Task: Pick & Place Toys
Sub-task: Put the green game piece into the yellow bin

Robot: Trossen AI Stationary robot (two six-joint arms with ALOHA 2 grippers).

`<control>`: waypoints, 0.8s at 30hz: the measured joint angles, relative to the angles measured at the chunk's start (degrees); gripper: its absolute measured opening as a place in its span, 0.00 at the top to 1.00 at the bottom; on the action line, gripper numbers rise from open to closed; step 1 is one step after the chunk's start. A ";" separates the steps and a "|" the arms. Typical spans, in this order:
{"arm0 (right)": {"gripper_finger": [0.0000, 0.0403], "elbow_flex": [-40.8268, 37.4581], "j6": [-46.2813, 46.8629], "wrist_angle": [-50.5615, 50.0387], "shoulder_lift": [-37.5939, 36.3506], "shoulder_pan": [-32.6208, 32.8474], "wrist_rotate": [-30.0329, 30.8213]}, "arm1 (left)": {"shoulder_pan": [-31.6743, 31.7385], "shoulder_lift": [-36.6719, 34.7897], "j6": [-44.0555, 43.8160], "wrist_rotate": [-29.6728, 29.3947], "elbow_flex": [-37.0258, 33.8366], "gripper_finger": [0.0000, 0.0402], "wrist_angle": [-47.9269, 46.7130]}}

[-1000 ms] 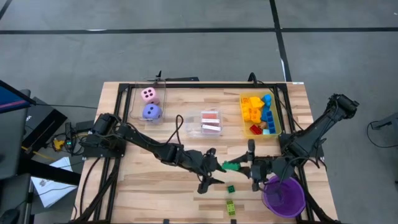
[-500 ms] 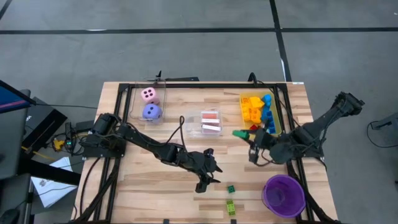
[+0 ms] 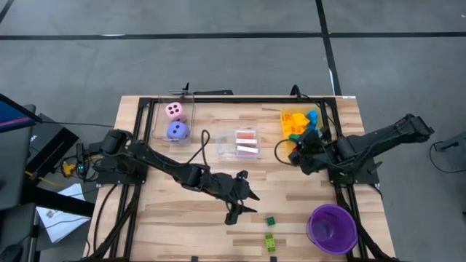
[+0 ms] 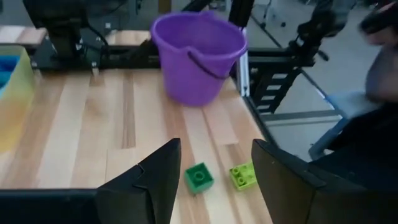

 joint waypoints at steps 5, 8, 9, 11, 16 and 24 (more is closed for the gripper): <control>0.77 -3.06 3.99 -2.76 0.02 -5.68 -2.37 | -1.38 -4.18 -0.16 0.01 0.02 0.52 -1.05; 0.77 -4.95 4.05 -2.04 -0.07 -8.38 -5.47 | -2.55 -5.82 -0.17 0.04 0.02 0.52 -3.57; 0.77 -5.51 4.05 -1.66 -0.04 -9.22 -6.62 | -2.89 -6.28 -0.17 0.05 0.02 0.52 -4.16; 0.77 -6.73 3.19 0.11 -0.07 -10.63 -8.39 | -3.60 -7.07 -0.18 0.05 0.02 0.51 -5.44; 0.77 -9.72 -1.84 6.46 -0.04 -13.73 -12.98 | -4.31 -7.28 0.05 -0.28 0.00 0.52 -6.18; 0.77 -11.85 -3.43 8.84 -0.04 -14.84 -19.16 | -3.22 -7.28 0.15 -0.62 0.00 0.52 -7.08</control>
